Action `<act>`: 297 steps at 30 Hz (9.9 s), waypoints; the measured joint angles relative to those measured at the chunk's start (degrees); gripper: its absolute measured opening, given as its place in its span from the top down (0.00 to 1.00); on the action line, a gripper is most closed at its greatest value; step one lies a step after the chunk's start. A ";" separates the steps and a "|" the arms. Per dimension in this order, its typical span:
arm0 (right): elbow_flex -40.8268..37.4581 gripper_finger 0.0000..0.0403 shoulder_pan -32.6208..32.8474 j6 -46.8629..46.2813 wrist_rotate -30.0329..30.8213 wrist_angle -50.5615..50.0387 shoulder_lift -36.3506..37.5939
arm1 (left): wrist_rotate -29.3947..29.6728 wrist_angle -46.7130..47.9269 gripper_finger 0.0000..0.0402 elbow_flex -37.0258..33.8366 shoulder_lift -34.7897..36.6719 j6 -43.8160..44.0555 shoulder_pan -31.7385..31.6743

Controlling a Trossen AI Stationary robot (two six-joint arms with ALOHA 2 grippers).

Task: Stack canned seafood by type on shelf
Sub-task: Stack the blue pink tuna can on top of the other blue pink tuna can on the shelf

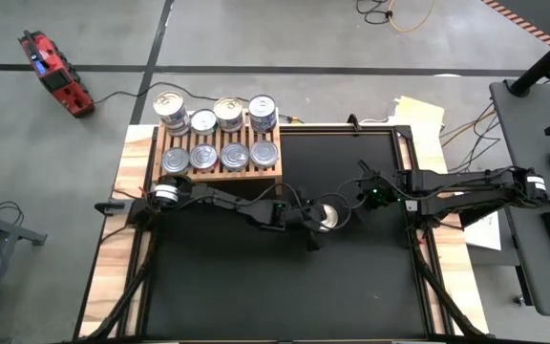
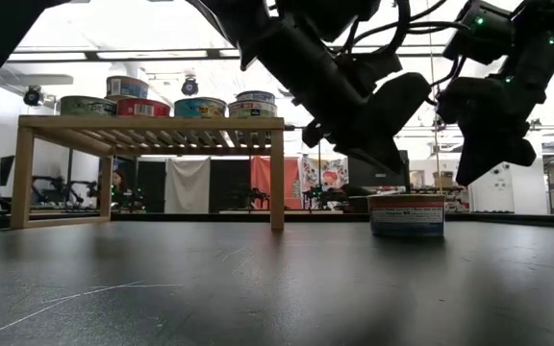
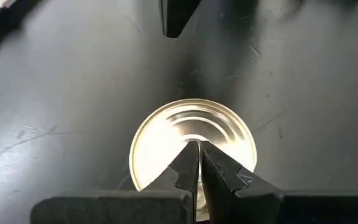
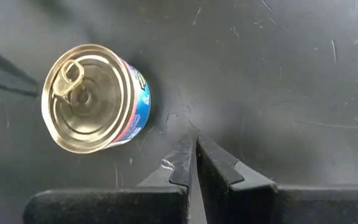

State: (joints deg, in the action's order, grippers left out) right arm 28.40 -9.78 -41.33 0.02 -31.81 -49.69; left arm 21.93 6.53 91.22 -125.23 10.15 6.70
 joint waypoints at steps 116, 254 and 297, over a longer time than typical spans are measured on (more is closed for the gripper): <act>-14.05 0.20 0.04 -12.16 -19.53 48.04 -13.99 | 3.22 -0.09 1.00 -5.51 -0.33 24.09 4.87; 22.22 0.54 -12.70 -44.01 -52.39 72.75 -31.19 | 24.09 19.92 0.91 -3.72 50.32 -43.51 4.15; 30.59 0.54 -16.41 -77.23 -55.81 83.14 -26.94 | 19.34 7.98 0.48 -3.72 41.99 -78.70 5.23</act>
State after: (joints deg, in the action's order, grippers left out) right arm 58.99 -26.19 -118.56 -55.79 51.33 -76.64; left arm 41.27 14.51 87.50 -83.24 -68.55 11.92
